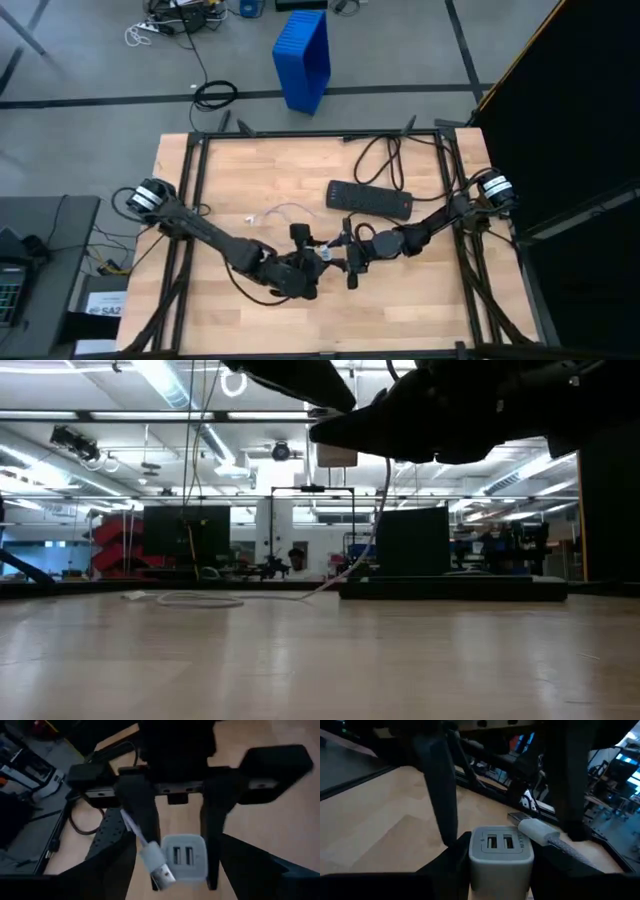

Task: Insert USB
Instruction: Insert the white charger cable into the white charger adapter

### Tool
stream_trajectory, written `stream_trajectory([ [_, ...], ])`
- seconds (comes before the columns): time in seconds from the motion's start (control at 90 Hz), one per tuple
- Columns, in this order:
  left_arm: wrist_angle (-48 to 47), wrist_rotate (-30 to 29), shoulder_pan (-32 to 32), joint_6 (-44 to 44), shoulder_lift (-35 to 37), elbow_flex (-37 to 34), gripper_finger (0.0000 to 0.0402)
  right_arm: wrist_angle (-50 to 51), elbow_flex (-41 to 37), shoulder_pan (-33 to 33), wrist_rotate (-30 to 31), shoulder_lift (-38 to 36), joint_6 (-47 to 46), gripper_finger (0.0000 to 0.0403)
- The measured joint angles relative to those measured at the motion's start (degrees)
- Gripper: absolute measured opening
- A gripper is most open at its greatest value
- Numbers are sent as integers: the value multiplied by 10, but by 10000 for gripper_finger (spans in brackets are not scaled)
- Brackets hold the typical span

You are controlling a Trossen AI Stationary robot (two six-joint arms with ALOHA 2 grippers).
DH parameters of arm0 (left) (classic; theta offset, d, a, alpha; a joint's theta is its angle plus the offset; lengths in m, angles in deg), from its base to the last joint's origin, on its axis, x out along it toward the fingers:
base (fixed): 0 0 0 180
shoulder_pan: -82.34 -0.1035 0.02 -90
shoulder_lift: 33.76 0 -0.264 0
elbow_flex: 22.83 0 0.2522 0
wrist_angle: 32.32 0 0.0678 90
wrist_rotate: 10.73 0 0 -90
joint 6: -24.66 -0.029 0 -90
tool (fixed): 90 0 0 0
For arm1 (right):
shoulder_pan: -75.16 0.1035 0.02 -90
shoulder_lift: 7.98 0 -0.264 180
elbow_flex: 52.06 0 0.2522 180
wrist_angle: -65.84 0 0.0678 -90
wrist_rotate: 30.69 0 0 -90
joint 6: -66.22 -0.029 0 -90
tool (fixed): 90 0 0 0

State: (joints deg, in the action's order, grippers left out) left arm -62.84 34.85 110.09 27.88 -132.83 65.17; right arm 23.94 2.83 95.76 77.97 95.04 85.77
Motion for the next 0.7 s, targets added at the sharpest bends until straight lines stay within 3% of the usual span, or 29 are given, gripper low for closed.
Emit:
stream_trajectory([
  [0.267,-112,-11,0,69,2,59,260,2,0,0,0,0,0,118],
  [0.7,-154,29,-20,124,-6,62,260,2,0,0,1,0,0,118],
])
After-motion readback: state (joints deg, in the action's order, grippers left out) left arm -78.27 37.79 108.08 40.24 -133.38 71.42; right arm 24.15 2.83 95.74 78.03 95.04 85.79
